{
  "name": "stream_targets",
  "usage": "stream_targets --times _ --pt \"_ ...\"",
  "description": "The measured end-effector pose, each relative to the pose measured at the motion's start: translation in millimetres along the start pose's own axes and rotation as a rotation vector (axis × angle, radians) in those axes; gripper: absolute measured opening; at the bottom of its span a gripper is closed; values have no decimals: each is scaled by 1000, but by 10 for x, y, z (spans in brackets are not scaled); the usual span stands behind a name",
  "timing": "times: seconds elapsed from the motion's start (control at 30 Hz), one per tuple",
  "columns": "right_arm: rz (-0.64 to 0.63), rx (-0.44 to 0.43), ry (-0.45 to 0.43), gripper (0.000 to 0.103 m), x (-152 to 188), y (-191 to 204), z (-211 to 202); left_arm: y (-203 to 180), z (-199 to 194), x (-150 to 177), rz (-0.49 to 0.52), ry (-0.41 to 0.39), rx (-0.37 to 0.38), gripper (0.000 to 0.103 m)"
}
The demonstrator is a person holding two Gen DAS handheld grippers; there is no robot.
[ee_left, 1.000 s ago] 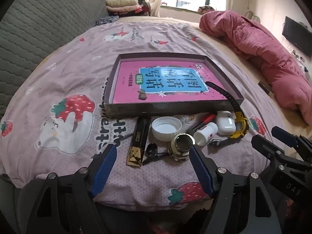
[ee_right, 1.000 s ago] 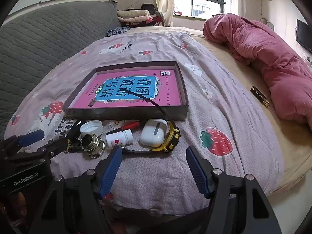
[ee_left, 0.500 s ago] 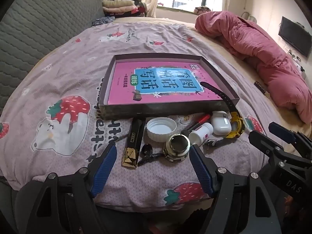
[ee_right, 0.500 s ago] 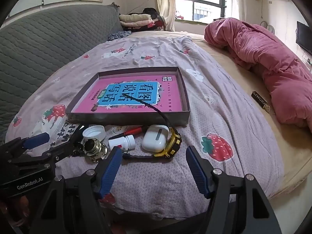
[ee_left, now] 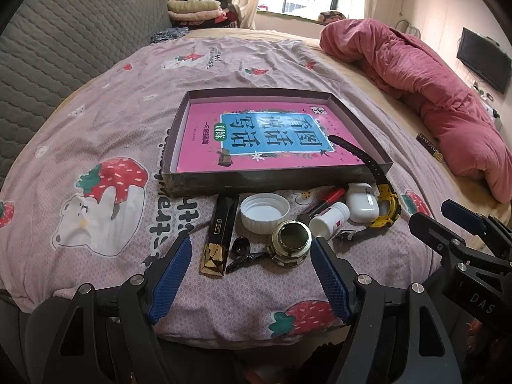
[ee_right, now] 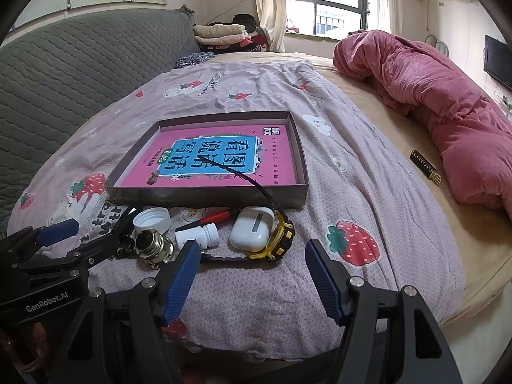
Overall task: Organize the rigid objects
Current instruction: 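Move the left tool toward the silver metal ring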
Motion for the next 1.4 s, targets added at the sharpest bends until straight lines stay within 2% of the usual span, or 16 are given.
stream_targets --times 1.03,1.4 --pt "-6 4 -3 67 -16 4 -4 37 1 -11 -15 -4 5 78" --pt "13 11 2 67 -6 -65 11 -105 73 13 24 7 64 78"
Point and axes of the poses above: each gripper's, at about its wrist camera, not at the fingertips, and z roughly the way its jaws point, y to its left, x to its underside, the point moved 9 cm from there along z, roughly the way its jaws point, and after that the axes turned 11 degrees about z, right-handed, at the moved point
